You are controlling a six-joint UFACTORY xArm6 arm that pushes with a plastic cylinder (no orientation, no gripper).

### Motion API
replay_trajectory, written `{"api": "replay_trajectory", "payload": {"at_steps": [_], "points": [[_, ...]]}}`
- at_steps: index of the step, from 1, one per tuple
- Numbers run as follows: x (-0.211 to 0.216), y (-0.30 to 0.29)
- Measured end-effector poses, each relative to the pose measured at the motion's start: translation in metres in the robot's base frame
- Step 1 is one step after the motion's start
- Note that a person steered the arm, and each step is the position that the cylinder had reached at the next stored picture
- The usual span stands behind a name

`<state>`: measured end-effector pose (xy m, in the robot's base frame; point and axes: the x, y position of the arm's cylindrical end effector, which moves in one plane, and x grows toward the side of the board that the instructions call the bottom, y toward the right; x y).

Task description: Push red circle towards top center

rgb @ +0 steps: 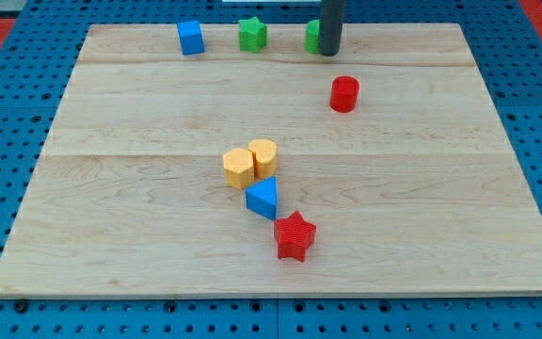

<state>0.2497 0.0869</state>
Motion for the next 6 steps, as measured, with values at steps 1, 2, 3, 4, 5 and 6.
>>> {"api": "replay_trajectory", "payload": {"at_steps": [1,2,3,4,5,6], "points": [[0.044,0.06],[0.09,0.059],[0.087,-0.001],[0.106,0.01],[0.128,-0.018],[0.085,-0.053]]}}
